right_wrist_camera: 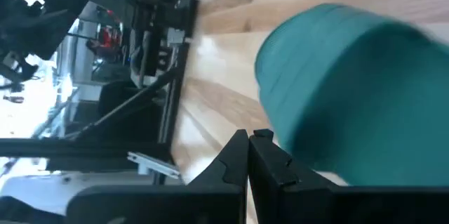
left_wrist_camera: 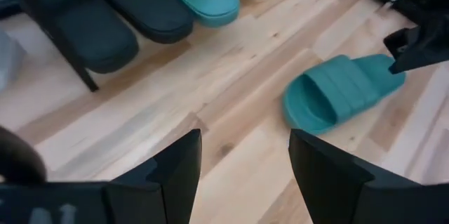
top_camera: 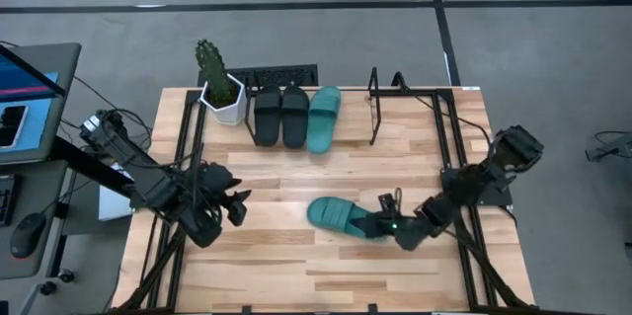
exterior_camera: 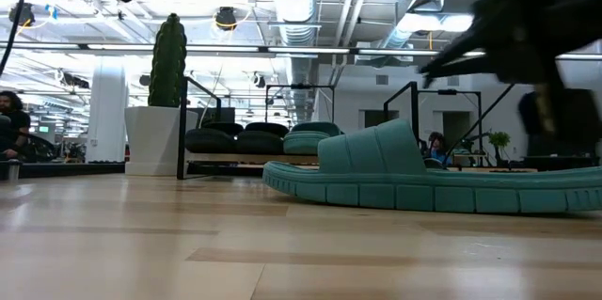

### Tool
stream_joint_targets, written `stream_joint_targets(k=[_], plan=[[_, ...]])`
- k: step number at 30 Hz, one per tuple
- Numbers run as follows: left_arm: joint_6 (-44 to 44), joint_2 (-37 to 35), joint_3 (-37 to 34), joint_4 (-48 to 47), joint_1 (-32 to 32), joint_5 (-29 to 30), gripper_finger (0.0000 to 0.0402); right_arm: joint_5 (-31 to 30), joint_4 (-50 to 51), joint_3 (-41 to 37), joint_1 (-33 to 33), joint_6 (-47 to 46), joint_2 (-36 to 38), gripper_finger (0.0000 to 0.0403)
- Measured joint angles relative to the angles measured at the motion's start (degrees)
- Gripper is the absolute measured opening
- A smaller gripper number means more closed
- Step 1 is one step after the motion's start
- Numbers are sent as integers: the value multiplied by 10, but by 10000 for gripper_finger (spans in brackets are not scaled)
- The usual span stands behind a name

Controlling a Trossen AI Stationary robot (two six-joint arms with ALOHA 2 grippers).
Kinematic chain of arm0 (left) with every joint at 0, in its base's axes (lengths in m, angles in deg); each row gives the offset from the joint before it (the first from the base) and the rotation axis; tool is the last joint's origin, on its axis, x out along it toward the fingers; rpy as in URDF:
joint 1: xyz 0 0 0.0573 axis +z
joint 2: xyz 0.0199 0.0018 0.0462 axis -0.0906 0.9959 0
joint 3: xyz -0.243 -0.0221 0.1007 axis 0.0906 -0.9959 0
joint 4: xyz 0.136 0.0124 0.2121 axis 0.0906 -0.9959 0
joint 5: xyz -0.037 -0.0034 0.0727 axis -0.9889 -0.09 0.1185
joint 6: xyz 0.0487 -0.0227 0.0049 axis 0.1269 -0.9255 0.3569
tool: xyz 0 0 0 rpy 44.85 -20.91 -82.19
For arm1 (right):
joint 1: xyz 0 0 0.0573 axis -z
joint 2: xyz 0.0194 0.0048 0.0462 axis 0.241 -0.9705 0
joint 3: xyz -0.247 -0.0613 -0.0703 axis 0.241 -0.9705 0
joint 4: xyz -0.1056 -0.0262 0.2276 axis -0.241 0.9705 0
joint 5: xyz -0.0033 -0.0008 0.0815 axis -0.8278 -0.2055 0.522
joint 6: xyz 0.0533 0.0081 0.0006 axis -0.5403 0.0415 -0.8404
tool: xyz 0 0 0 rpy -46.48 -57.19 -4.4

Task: Pick and place slides into the shelf
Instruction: Put the green slides on the shelf

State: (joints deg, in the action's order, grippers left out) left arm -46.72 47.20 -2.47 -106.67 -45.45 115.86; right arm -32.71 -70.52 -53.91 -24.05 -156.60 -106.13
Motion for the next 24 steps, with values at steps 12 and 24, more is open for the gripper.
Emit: stream_joint_targets(k=[12,24], plan=[[-20,-53,0,-115,-32,42,204,163,-14,38,95,-3,-50,42],[-25,-79,0,-179,-38,47,204,231,-12,57,98,-37,-45,152]])
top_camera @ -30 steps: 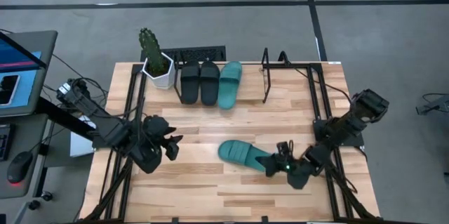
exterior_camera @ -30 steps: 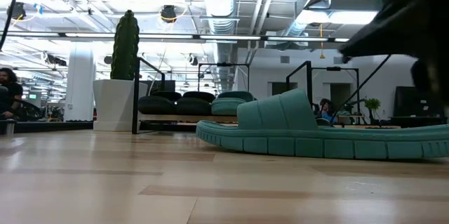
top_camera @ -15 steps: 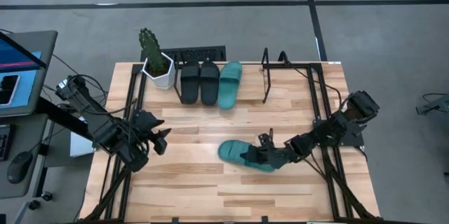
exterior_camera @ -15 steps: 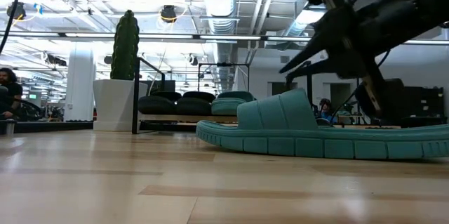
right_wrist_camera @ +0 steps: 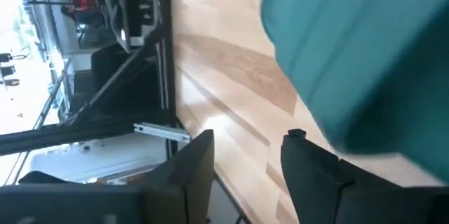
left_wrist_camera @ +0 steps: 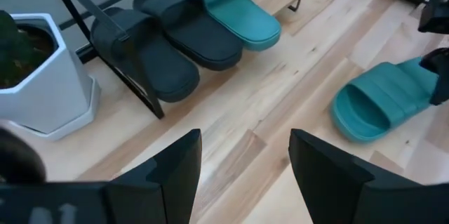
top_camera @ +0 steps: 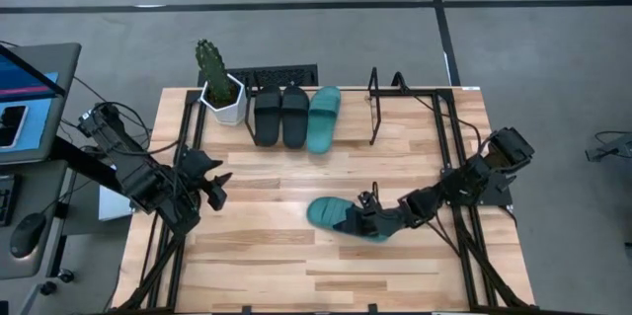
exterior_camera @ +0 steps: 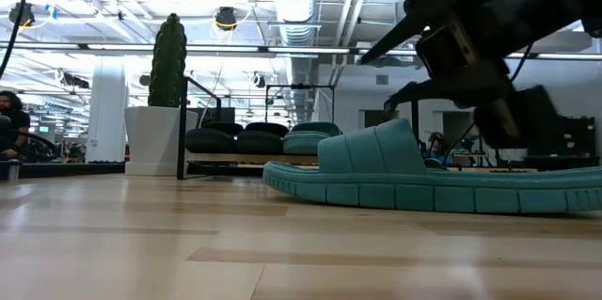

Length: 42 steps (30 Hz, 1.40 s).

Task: Pick and place slides into the shelf
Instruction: Put the green slides on the shelf

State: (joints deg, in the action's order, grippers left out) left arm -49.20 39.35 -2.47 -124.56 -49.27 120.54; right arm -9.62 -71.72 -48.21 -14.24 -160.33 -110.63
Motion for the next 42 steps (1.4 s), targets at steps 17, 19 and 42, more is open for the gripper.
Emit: stream_joint_targets(k=[17,19,42], plan=[[-9,-4,0,-34,-11,-3,204,1,65,0,-14,-80,0,134],[-9,-5,0,-34,-13,-4,204,3,76,0,-14,-67,2,130],[-9,1,0,-5,-13,-8,204,112,665,-1,-22,-39,325,124]])
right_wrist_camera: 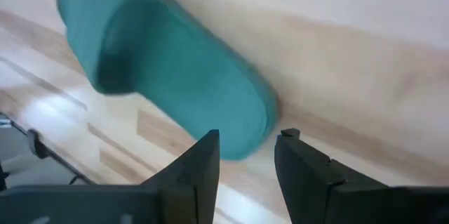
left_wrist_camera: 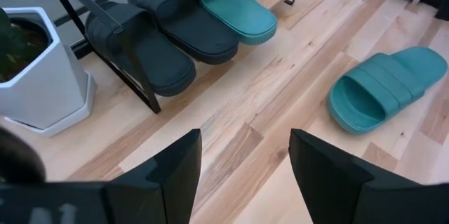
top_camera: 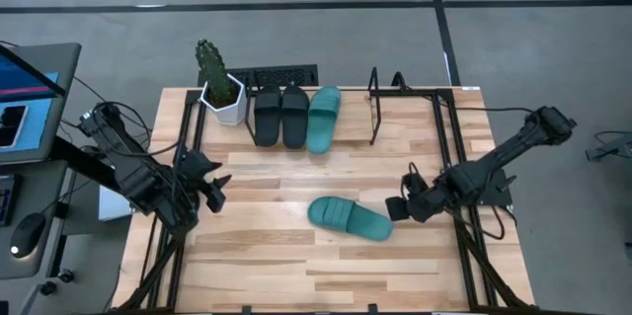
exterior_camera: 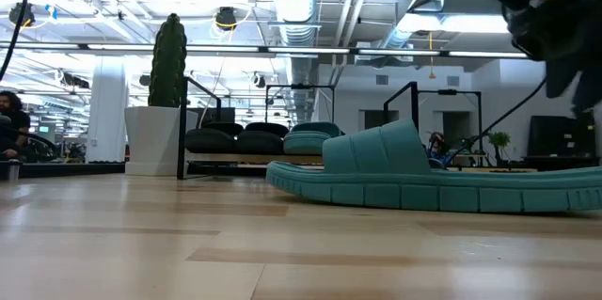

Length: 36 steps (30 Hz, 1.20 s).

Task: Pick and place slides into the shelf
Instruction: Put the green slides on the shelf

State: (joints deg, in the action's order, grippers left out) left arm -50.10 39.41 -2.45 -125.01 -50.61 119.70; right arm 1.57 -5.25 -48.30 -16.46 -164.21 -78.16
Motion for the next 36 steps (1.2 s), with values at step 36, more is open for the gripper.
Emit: stream_joint_targets(k=[36], plan=[[6,12,0,21,0,-5,204,21,-176,25,-34,-59,-232,18]])
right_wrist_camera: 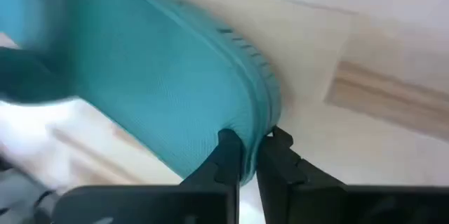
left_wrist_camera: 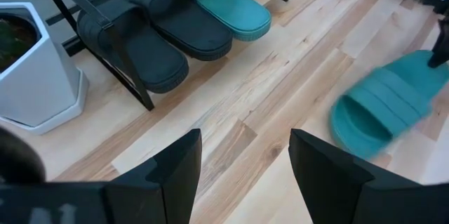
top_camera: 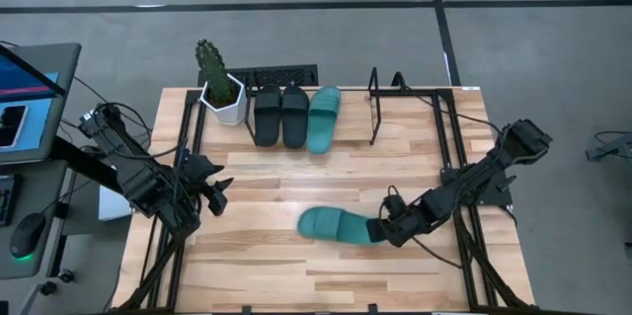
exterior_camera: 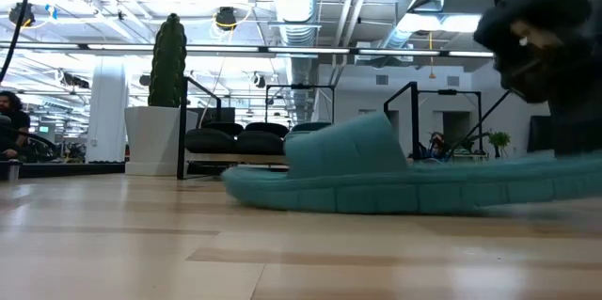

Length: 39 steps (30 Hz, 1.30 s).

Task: Pick and place slides into the shelf
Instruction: Put the green slides on the shelf

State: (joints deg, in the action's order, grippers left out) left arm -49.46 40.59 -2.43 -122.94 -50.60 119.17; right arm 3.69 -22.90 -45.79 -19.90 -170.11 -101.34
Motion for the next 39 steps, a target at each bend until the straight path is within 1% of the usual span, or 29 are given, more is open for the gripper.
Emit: stream_joint_targets(k=[4,11,15,19,25,28,33,35,37,39], plan=[[7,0,0,0,0,0,204,-28,11,23,-3,29,9,8],[18,-1,0,0,0,0,204,-133,65,91,-2,41,10,6],[34,-2,0,-1,0,0,204,-180,109,120,-2,24,11,5],[58,-2,0,-21,0,-4,204,-229,125,140,-4,-7,11,5],[80,-5,0,-69,0,-4,204,-356,126,171,-15,-47,11,4],[128,-8,0,-68,0,-5,204,-437,124,186,-18,-66,12,3],[155,-8,0,-67,0,-9,204,-581,125,193,-2,-112,12,3],[165,-8,0,-67,0,-18,204,-612,125,193,13,-126,12,3],[169,-8,0,-67,0,-28,204,-628,114,193,36,-134,7,3],[170,-8,0,-66,0,-39,204,-627,108,193,60,-142,2,3]])
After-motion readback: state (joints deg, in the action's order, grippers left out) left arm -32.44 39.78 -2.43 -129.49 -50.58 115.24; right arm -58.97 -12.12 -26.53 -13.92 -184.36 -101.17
